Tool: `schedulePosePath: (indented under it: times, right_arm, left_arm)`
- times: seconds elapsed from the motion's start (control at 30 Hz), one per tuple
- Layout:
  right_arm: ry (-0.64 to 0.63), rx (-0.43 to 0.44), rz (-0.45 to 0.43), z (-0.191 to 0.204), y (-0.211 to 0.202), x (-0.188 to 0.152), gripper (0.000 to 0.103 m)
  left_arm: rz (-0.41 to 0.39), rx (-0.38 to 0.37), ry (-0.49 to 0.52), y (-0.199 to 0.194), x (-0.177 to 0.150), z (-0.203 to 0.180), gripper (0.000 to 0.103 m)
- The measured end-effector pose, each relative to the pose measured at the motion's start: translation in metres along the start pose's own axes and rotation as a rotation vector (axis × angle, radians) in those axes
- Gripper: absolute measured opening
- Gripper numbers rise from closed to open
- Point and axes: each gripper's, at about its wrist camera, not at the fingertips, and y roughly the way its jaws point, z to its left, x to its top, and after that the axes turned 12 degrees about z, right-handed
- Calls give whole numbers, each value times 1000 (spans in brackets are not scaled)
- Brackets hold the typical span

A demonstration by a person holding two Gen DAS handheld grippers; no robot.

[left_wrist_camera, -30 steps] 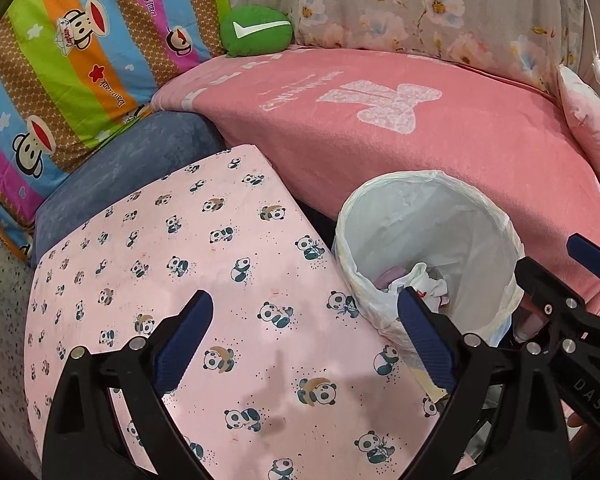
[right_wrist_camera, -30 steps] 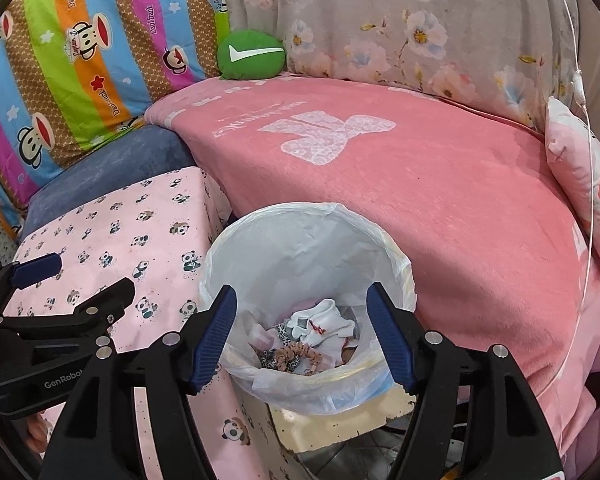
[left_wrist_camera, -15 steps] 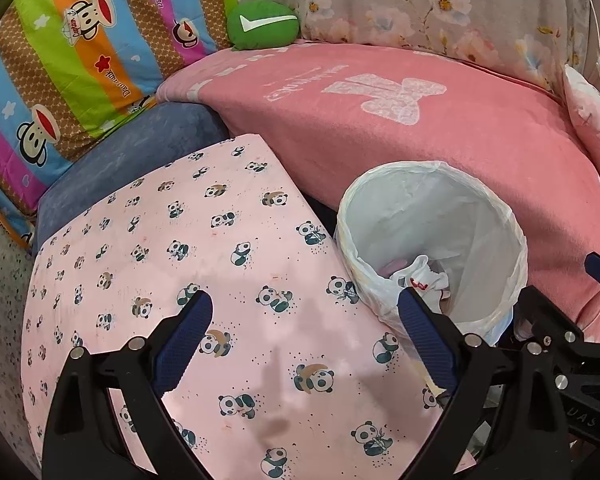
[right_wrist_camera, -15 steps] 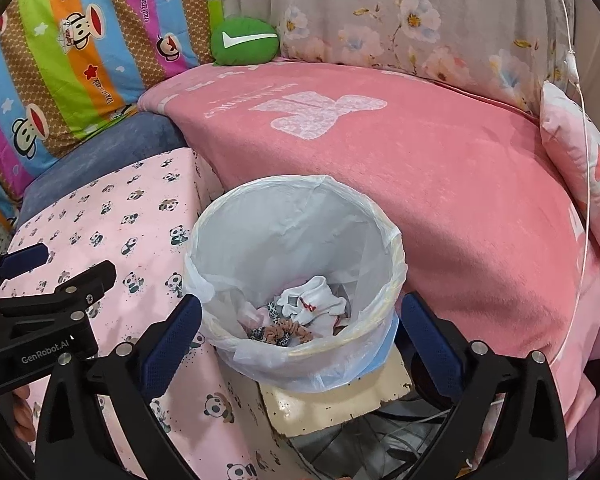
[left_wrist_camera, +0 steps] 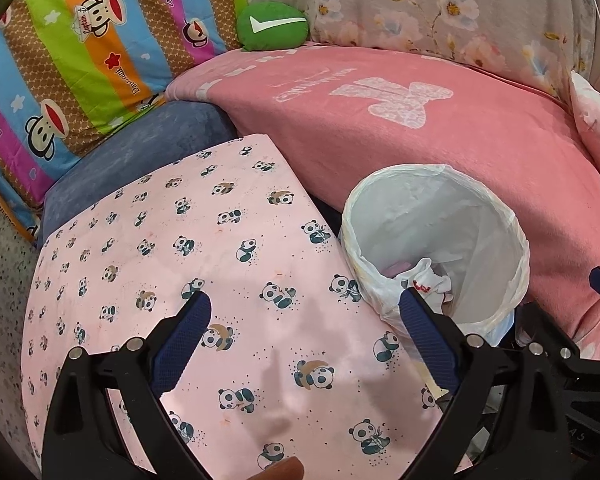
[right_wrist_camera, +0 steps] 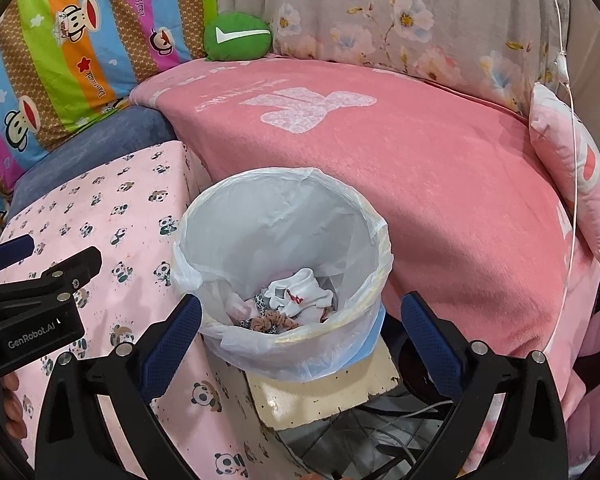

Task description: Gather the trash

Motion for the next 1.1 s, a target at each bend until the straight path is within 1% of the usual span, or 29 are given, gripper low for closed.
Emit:
schedulePosePath:
  times: [0.03,0.17,0.43,0.7,0.93,1.1]
  right_arm:
    - [0,-1,0,0,0,-1,98]
    - [1,-5,6,-1,1,-2,98]
    - [3,-10,15,-1,3,-2,98]
    - [6,-6,17,-3,5,-3,98]
    - [8,-9,20,-3,5,-4,98]
    - [12,-8,23,-4,7,-5,98]
  left_arm:
    - [0,1,-2,0,0,0,94]
    - [1,18,-12,1,-1,0,95]
    - [32,30,-37,6,-2,2,95]
    - [41,27,-36,6,-3,-1,95]
    - [48,47,-55,7,-6,0,95]
    - [47,55,-45,7,-8,-3,95]
